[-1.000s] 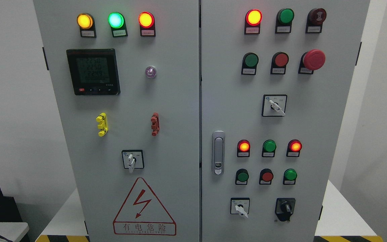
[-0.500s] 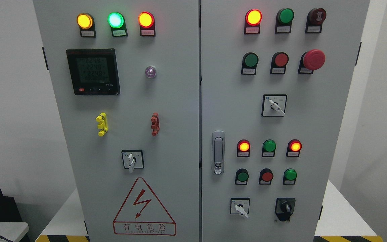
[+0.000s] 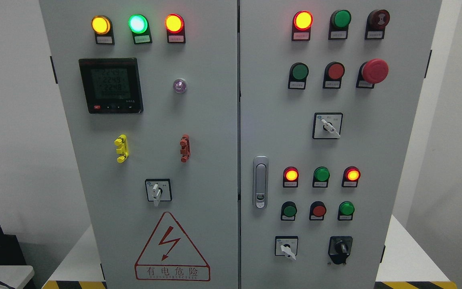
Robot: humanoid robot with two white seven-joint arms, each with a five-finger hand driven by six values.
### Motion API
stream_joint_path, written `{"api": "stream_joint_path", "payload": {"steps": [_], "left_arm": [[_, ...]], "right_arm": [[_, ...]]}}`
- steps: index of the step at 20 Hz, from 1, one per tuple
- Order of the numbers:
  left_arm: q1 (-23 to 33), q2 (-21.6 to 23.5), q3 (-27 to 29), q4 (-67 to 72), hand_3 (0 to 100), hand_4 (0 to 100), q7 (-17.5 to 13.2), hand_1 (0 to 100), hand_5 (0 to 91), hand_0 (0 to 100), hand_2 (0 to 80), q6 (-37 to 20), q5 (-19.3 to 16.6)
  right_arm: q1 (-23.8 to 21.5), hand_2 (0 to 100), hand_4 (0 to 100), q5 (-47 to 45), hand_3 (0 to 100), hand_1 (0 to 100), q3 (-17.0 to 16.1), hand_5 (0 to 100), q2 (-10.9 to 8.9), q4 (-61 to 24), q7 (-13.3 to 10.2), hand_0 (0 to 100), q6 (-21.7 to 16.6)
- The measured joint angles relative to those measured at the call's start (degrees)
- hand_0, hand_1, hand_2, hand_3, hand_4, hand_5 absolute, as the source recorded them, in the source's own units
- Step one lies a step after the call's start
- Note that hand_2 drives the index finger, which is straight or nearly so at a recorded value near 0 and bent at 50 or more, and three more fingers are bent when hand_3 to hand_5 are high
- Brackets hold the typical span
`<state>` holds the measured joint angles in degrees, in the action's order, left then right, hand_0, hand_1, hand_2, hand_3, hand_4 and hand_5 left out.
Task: Turn on light switch 1
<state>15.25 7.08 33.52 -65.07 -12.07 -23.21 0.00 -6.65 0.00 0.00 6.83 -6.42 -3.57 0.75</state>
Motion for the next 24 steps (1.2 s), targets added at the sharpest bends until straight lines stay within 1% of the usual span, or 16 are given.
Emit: {"api": "stream_joint_path", "payload": {"steps": [5,7,9,10,12,15,18,20,22,24], "left_arm": [[-1.0,0.5,0.3,-7.2,54,66,-0.4,0,46.7,50,28.2,-1.1,0.0],[-1.8,0.7,0.1,-9.5,57,68,-0.5,0,50.5,44,31.1,-1.6,0.0],[-2.9,0.8,-0.2,-11.5,61,71,-1.8,0,55.6,38,33.5,-1.7,0.2],[-3.5,1.0,-0.5,-12.4,61,71,-3.0,0,56.7,35,33.7,-1.8,0.7],[-4.5,1.1,-1.1,-14.0,62,71,-4.6,0,57.5,34,33.6,-2.7,1.8],[-5.8,1.4,-2.2,-16.1,62,71,-5.8,0,58.7,32,33.8,-5.2,3.0],[-6.8,1.6,-3.4,-18.1,63,73,-6.1,0,61.6,29,35.6,-6.5,3.7],[-7.4,1.7,-4.3,-19.3,64,74,-6.2,0,63.6,23,35.8,-7.0,4.0],[-7.9,1.7,-5.3,-20.7,65,74,-6.3,1,65.3,11,37.1,-7.1,4.2],[-8.3,1.7,-6.6,-22.2,65,74,-5.7,4,65.9,6,37.5,-7.1,4.3]], "right_arm": [[0.0,0,0,0.0,0,39,0.0,0,-0.01,0.0,0.0,12,0.0],[0.0,0,0,0.0,0,39,0.0,0,-0.01,0.0,0.0,12,0.0],[0.0,0,0,0.0,0,39,0.0,0,-0.01,0.0,0.0,12,0.0],[0.0,0,0,0.0,0,39,0.0,0,-0.01,0.0,0.0,12,0.0],[0.0,0,0,0.0,0,39,0.0,0,-0.01,0.0,0.0,12,0.0],[0.0,0,0,0.0,0,39,0.0,0,-0.01,0.0,0.0,12,0.0],[0.0,0,0,0.0,0,39,0.0,0,-0.01,0.0,0.0,12,0.0],[0.0,0,0,0.0,0,39,0.0,0,-0.01,0.0,0.0,12,0.0],[0.0,0,0,0.0,0,39,0.0,0,-0.01,0.0,0.0,12,0.0],[0.0,0,0,0.0,0,39,0.0,0,-0.01,0.0,0.0,12,0.0]]}}
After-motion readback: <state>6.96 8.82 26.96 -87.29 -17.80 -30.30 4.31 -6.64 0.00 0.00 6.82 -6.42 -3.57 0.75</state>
